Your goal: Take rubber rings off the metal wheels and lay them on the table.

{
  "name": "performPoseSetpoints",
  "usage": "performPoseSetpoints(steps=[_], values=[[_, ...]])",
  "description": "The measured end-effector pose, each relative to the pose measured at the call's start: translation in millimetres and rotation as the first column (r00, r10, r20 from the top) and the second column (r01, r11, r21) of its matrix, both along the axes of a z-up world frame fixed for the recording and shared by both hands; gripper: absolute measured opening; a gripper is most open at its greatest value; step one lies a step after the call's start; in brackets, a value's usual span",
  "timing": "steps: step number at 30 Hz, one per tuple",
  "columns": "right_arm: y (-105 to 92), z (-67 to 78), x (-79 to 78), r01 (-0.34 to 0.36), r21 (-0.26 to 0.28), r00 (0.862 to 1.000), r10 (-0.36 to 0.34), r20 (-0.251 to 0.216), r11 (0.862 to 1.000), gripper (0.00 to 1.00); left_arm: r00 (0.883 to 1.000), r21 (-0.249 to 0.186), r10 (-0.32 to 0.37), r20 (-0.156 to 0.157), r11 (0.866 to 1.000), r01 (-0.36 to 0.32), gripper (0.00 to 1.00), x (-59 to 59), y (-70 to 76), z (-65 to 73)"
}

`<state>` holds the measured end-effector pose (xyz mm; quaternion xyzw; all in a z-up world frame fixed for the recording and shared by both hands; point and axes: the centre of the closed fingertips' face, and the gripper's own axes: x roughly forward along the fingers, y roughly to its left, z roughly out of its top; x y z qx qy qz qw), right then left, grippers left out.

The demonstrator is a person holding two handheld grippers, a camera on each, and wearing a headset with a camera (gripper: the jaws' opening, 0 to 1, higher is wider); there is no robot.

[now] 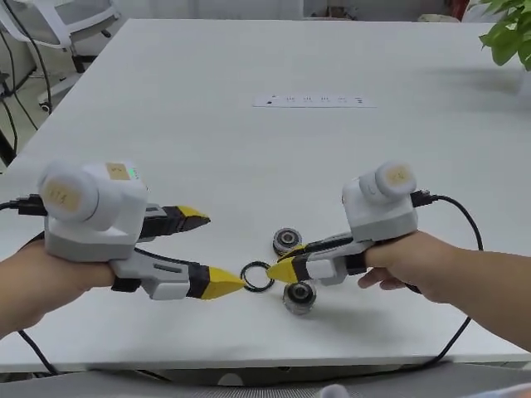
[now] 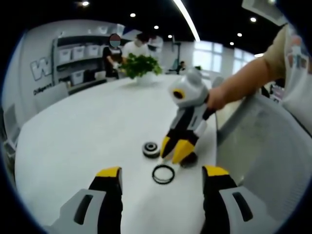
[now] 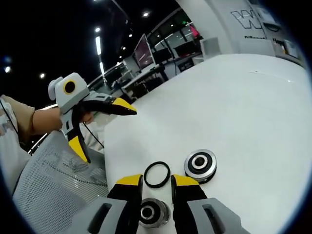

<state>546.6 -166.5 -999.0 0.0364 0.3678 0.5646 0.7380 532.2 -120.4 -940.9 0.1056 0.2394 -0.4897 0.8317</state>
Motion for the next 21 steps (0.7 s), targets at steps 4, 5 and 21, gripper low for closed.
performPoseSetpoints(steps=[4, 5, 21], values=[[-3.5, 7.3, 7.6, 0.021, 0.017, 1.0, -0.021, 0.015, 1.0, 0.22, 1.0, -0.001, 0.001, 0.0, 1.0, -0.001, 0.67, 5.1, -2.1, 1.2], [-4.2, 8.7, 9.4, 0.026, 0.022, 1.0, -0.026, 0.015, 0.999, 0.22, 1.0, -0.002, 0.001, -0.001, 1.0, -0.001, 0.67, 6.2, -2.6, 1.2], [-28.1, 23.4, 38.6, 0.102, 0.047, 0.993, -0.104, 0.06, 0.994, 0.24, 1.0, 0.003, -0.007, -0.007, 1.0, 0.007, 0.65, 34.5, -13.3, 0.2]])
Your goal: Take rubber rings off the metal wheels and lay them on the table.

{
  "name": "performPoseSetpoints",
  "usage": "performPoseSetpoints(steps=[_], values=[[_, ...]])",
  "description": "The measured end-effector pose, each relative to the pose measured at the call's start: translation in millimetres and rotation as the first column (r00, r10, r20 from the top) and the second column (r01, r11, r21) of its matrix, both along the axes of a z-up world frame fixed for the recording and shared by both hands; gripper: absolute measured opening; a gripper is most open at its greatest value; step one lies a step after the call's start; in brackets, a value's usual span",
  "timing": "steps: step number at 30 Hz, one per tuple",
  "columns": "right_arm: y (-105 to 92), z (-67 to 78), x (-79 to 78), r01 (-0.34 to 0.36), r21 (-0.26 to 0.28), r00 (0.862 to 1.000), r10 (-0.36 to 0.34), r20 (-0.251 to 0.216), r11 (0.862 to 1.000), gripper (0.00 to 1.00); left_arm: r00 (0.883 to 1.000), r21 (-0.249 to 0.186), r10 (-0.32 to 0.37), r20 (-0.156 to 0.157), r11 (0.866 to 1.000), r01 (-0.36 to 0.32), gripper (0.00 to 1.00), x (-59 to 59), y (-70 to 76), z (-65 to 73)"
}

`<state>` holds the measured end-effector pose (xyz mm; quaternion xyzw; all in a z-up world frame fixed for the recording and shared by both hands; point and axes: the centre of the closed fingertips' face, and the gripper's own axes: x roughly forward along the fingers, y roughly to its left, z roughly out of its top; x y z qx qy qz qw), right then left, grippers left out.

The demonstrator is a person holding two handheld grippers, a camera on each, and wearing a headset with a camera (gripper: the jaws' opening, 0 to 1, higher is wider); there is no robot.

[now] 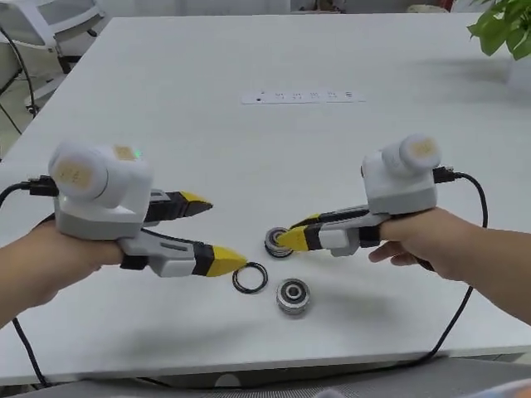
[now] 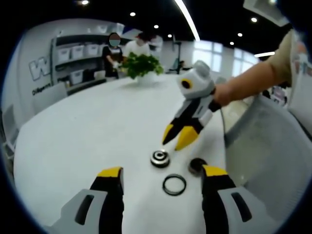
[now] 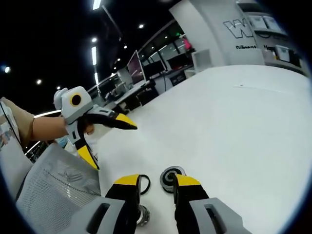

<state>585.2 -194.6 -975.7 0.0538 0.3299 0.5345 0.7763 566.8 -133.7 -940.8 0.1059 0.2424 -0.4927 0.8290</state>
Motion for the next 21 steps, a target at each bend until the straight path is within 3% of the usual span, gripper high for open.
performPoseSetpoints(steps=[6, 21], values=[[-8.3, -5.9, 7.8, 0.01, -0.026, 1.0, -0.009, 0.02, 1.0, 0.26, 1.0, 0.009, -0.006, -0.012, 1.0, 0.006, 0.63, 9.4, -4.1, -6.3], [-14.2, -24.6, 10.6, -0.017, -0.075, 0.999, 0.021, 0.044, 0.997, 0.28, 0.999, 0.018, -0.012, -0.044, 1.0, 0.013, 0.59, 24.4, -18.0, -21.7]])
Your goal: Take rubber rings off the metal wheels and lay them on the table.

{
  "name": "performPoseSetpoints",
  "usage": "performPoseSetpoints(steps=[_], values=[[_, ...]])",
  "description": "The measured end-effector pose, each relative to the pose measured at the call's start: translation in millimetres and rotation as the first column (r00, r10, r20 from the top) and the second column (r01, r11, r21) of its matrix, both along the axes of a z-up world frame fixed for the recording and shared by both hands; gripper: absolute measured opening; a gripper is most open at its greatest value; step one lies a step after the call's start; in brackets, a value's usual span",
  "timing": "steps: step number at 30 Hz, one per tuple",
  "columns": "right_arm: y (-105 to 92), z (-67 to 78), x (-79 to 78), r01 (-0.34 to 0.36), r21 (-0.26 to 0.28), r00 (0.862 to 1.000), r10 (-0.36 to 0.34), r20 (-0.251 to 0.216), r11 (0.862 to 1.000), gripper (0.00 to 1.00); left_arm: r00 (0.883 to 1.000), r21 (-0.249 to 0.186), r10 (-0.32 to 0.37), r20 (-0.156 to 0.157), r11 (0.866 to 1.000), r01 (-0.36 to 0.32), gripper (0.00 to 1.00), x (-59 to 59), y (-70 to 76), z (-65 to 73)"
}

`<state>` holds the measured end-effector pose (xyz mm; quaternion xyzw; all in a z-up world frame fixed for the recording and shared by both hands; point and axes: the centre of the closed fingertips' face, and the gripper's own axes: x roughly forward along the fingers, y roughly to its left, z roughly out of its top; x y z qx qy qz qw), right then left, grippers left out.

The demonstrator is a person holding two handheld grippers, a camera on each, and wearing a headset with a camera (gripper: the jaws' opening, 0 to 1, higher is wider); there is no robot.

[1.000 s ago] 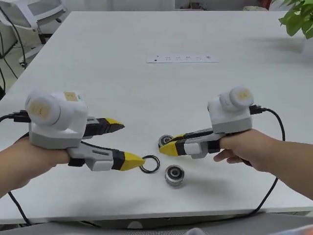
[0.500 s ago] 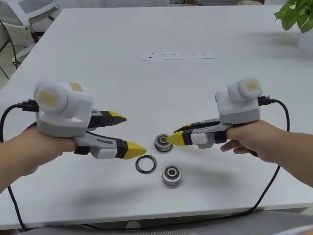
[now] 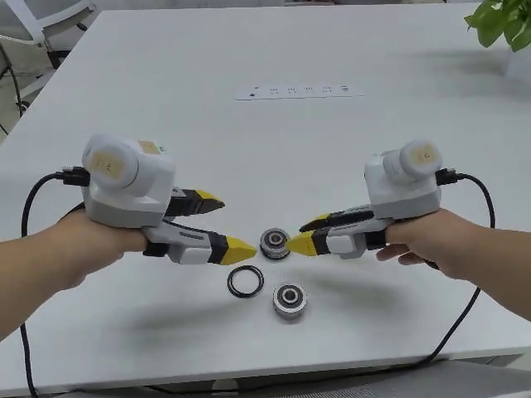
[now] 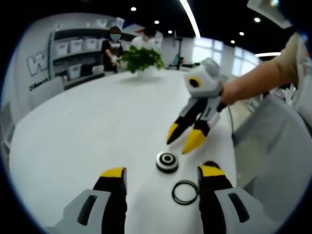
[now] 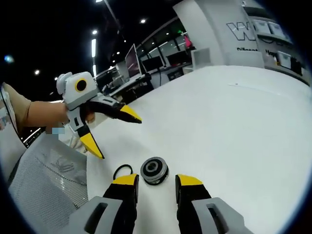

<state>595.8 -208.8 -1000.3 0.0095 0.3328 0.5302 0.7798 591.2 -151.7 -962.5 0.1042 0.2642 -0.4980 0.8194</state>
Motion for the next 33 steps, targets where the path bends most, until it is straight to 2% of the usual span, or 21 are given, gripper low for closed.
performPoseSetpoints(steps=[14, 20, 33], values=[[1.6, -13.4, -9.8, -0.048, -0.05, 0.998, 0.051, 0.045, 0.998, 0.26, 0.999, 0.003, -0.023, -0.024, 1.0, 0.023, 0.51, -0.3, -19.1, -12.6], [3.2, -14.9, -5.9, -0.052, -0.054, 0.996, 0.055, 0.072, 0.997, 0.23, 0.999, 0.009, -0.029, -0.031, 1.0, 0.03, 0.46, -0.6, -25.1, -17.8], [8.9, -13.9, -10.6, -0.075, -0.081, 0.987, 0.086, 0.133, 0.994, 0.15, 0.998, 0.018, -0.044, -0.045, 0.999, 0.045, 0.37, 0.5, -37.6, -27.8]])
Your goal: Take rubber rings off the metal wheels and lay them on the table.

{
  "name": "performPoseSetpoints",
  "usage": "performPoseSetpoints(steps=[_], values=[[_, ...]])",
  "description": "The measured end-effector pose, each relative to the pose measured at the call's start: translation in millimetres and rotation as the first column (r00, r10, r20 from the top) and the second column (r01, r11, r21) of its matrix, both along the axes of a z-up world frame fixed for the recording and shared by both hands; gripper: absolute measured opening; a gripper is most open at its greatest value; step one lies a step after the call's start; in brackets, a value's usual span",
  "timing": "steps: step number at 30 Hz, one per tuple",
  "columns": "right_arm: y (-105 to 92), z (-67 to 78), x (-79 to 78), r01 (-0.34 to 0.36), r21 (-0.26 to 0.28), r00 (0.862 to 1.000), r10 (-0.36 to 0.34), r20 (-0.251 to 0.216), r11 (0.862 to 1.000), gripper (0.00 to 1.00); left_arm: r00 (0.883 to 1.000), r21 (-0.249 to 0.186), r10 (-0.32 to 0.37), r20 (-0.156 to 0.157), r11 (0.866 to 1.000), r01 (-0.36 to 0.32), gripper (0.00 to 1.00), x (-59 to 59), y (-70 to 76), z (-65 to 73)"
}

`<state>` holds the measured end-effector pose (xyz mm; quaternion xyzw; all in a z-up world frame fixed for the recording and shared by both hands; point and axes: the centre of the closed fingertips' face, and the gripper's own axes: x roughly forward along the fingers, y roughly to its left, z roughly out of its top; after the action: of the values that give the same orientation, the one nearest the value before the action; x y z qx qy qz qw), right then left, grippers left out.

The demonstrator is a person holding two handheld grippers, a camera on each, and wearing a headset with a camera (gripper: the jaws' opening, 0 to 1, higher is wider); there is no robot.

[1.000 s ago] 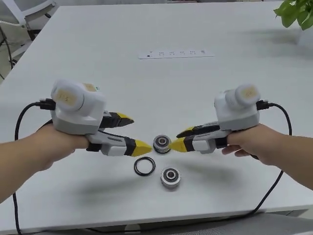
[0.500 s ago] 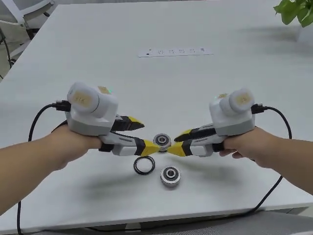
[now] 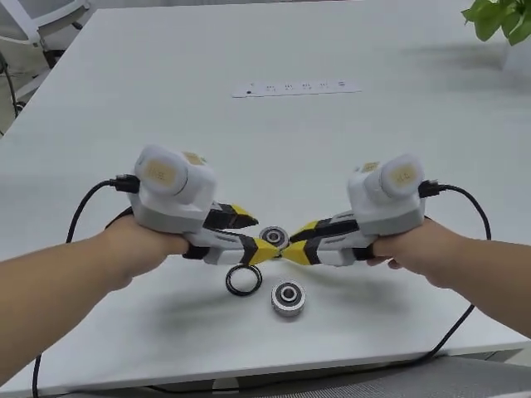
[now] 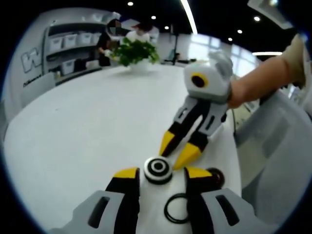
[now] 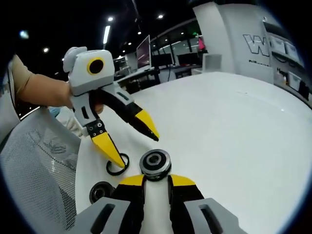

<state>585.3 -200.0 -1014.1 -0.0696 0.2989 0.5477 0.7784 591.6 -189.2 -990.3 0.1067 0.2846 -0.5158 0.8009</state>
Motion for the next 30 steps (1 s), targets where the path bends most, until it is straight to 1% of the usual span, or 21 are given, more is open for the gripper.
performPoseSetpoints(steps=[3, 6, 11, 15, 19, 20, 21, 23, 26, 30], values=[[-1.2, -1.1, 1.9, -0.01, -0.02, 1.0, 0.01, 0.027, 1.0, 0.13, 1.0, 0.004, -0.006, -0.002, 1.0, 0.006, 0.34, -0.1, -2.9, -1.2], [-2.3, -2.3, 5.1, -0.013, -0.027, 0.999, 0.014, 0.036, 1.0, 0.11, 1.0, 0.008, -0.008, -0.004, 1.0, 0.008, 0.32, 0.3, -4.9, -2.7], [-3.0, -3.6, 6.0, -0.027, -0.044, 0.998, 0.03, 0.063, 0.999, 0.1, 1.0, 0.02, -0.01, -0.005, 1.0, 0.01, 0.28, 3.1, -6.1, -6.9], [-2.9, -4.6, 6.6, -0.03, -0.048, 0.997, 0.034, 0.07, 0.998, 0.1, 1.0, 0.022, -0.01, 0.003, 1.0, 0.009, 0.24, 5.2, -7.1, -6.6], [-2.9, -5.1, 7.3, -0.026, -0.045, 0.997, 0.03, 0.073, 0.999, 0.09, 0.999, 0.038, -0.022, 0.025, 0.999, 0.021, 0.2, 5.9, -7.4, -7.6], [-2.7, -5.3, 7.4, -0.025, -0.045, 0.997, 0.028, 0.073, 0.999, 0.09, 0.999, 0.048, -0.024, 0.047, 0.999, 0.022, 0.19, 7.7, -7.4, -7.6], [-2.7, -5.4, 7.5, -0.025, -0.045, 0.997, 0.028, 0.072, 0.999, 0.09, 0.999, 0.054, -0.023, 0.046, 0.998, 0.021, 0.18, 6.4, -7.3, -8.0], [-2.6, -5.9, 7.8, -0.024, -0.046, 0.997, 0.027, 0.073, 0.999, 0.09, 0.998, 0.066, -0.014, 0.064, 0.998, 0.01, 0.16, 8.7, -6.4, -8.1], [-2.2, -6.3, 7.5, -0.024, -0.053, 0.997, 0.028, 0.076, 0.998, 0.08, 0.997, 0.064, -0.004, 0.074, 0.998, -0.001, 0.14, 8.9, -6.6, -7.8], [-2.4, -6.6, 7.7, -0.002, -0.046, 0.999, 0.004, 0.053, 0.999, 0.07, 0.997, 0.058, 0.006, 0.079, 0.998, -0.011, 0.14, 10.4, -6.3, -8.0]])
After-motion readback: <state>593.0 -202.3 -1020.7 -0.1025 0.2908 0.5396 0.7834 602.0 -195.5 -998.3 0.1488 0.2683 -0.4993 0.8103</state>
